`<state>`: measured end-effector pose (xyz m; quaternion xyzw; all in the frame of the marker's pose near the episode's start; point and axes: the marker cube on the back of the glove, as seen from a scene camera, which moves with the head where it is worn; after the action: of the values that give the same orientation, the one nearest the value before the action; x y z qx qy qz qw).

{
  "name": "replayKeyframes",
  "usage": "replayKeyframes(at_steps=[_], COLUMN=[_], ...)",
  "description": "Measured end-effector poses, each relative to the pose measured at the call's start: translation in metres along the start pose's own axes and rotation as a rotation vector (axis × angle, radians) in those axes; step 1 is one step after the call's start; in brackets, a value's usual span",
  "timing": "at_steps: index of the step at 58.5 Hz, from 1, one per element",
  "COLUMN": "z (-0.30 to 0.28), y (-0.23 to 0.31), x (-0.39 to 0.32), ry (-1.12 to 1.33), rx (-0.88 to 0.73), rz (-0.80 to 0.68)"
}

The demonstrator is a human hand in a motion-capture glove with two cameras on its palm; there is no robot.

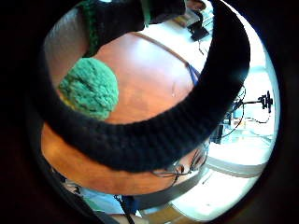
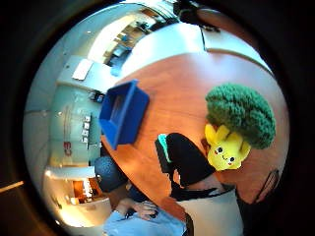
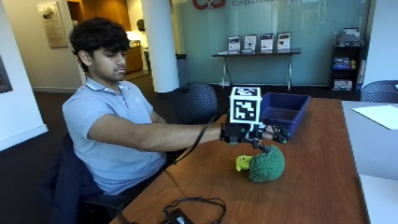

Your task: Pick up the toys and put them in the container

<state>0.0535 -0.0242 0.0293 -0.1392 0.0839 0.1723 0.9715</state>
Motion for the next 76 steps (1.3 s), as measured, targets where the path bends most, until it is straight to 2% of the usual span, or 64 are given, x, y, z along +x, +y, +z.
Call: replayKeyframes(at_steps=[6, 10, 14, 18, 25, 34, 45, 59, 67, 76], z=[0.044, 0.071, 0.076, 0.071, 0.048, -0.022, -0.102, -0.113, -0.1, -0.094], y=[-0.008, -0.011, -0.014, -0.02, -0.027, -0.033, -0.04, -0.04, -0.042, -0.046], x=[0.003, 0.006, 0.004, 0.001, -0.017, -0.083, -0.208, -0.371, -0.403, -0.404], ry=[0.082, 0.064, -0.005, 0.049, -0.011, -0.156, -0.28, -0.229, -0.204, -0.176], rx=[-0.186, -0.261, -0.133, 0.038, 0.101, 0.159, 0.176, 0.102, 0.08, 0.049], rz=[0.102, 0.084, 0.032, 0.003, -0.032, -0.127, -0.272, -0.455, -0.487, -0.469])
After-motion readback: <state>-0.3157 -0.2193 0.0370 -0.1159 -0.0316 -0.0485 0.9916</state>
